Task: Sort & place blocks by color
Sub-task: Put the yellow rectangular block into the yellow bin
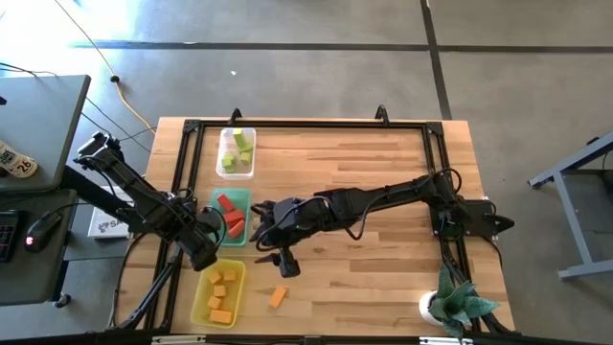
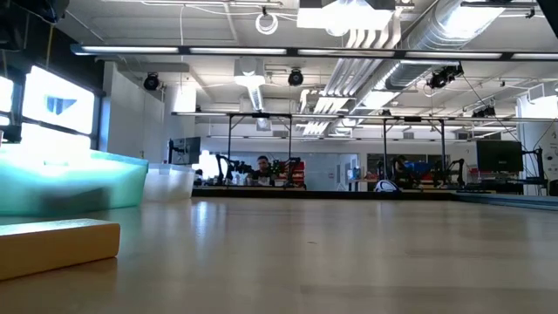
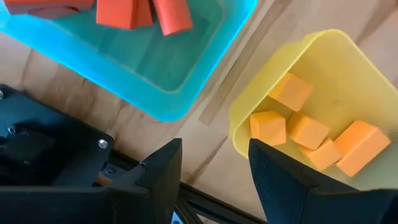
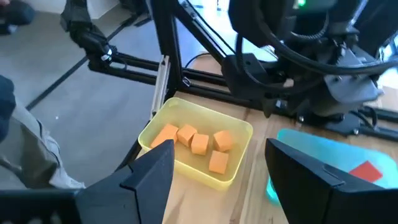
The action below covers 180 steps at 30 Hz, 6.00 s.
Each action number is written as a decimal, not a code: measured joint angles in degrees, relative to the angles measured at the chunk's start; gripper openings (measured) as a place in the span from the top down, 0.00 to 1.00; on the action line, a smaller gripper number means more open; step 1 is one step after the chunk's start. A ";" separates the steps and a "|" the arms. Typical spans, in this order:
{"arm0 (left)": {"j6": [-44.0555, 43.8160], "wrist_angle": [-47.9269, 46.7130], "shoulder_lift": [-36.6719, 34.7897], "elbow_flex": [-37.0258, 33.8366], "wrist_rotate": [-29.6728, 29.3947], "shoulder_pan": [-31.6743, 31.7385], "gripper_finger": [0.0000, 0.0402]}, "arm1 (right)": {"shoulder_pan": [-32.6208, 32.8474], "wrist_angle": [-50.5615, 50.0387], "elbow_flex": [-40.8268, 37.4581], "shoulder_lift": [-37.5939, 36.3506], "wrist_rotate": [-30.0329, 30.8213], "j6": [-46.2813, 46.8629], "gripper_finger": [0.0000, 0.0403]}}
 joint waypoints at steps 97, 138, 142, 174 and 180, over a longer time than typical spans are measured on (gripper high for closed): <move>-9.52 0.06 0.07 -0.02 -5.19 0.13 0.57 | 4.17 -8.42 0.36 23.40 0.41 -10.95 0.74; 18.09 -0.53 -14.58 -0.04 -10.78 0.13 0.57 | 2.68 9.21 0.85 21.22 15.45 31.50 0.74; 18.07 -0.50 -18.27 -0.04 -11.79 0.13 0.57 | 2.84 13.94 0.85 21.22 16.50 31.43 0.74; 18.05 -0.34 -23.19 -0.04 -15.88 0.13 0.57 | 0.53 32.08 0.92 24.02 5.16 21.12 0.73; 18.05 -0.35 -23.19 -0.04 -15.72 0.13 0.57 | 0.65 31.52 0.92 24.02 6.08 20.91 0.73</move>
